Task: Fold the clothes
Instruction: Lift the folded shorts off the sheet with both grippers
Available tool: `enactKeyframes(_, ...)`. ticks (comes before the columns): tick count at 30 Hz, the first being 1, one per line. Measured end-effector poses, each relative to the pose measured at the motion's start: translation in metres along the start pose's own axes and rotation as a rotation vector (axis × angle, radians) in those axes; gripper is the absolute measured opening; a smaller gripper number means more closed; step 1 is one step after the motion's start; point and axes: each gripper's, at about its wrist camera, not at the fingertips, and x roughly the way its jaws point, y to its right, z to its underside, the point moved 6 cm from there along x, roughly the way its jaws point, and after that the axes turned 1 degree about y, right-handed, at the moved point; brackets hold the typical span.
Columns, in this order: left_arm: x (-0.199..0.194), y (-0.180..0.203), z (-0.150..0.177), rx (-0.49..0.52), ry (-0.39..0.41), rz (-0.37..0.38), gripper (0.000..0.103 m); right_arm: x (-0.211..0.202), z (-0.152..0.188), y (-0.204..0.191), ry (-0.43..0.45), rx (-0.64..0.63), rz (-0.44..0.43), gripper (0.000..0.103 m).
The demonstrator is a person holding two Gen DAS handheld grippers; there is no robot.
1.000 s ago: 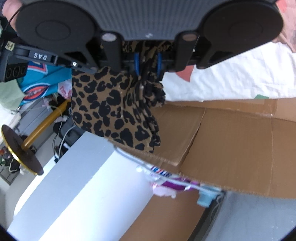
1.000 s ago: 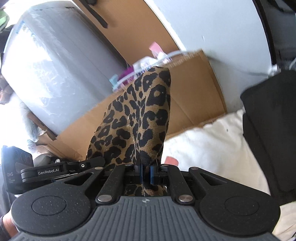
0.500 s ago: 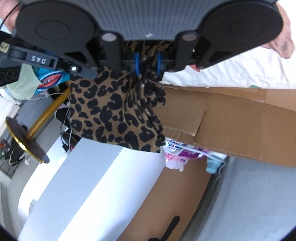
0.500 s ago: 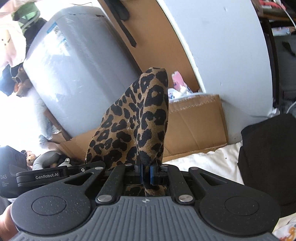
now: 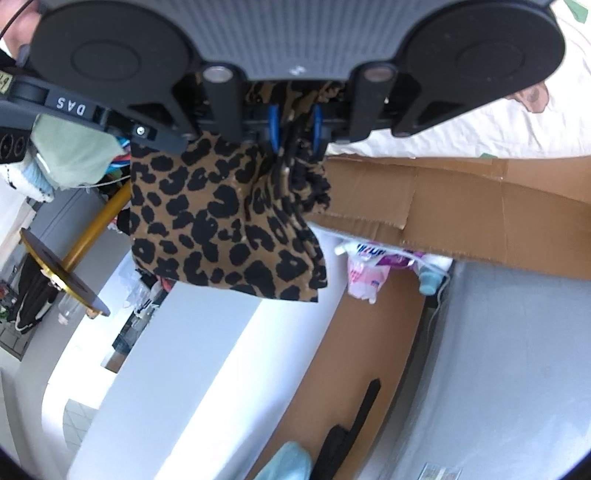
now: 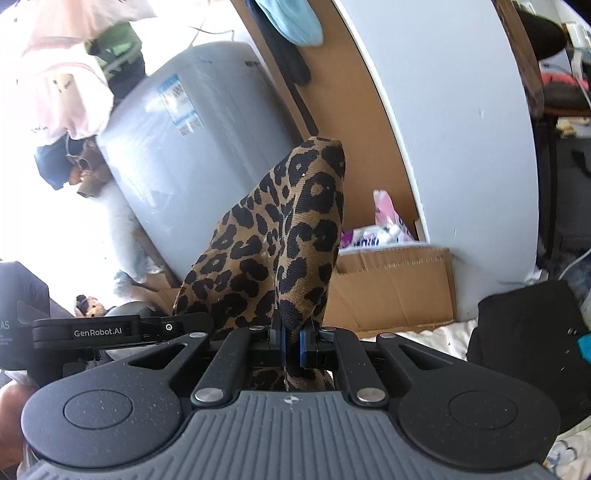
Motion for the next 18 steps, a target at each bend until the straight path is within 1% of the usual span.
enactKeyframes(4,-0.022,0.027,-0.012,0.018,0.017,-0.002,0.018,-0.03,-0.021,-0.012,0.017,-0.013,0.001,0.005)
enactKeyframes(9,-0.041,0.051,-0.025,0.023,0.034,-0.004,0.018,-0.056,-0.039,-0.02,0.031,-0.033,0.004,0.005)
enactKeyframes(18,-0.059,0.084,-0.028,0.034,0.063,-0.019,0.018,-0.102,-0.069,-0.032,0.053,-0.069,0.012,0.005)
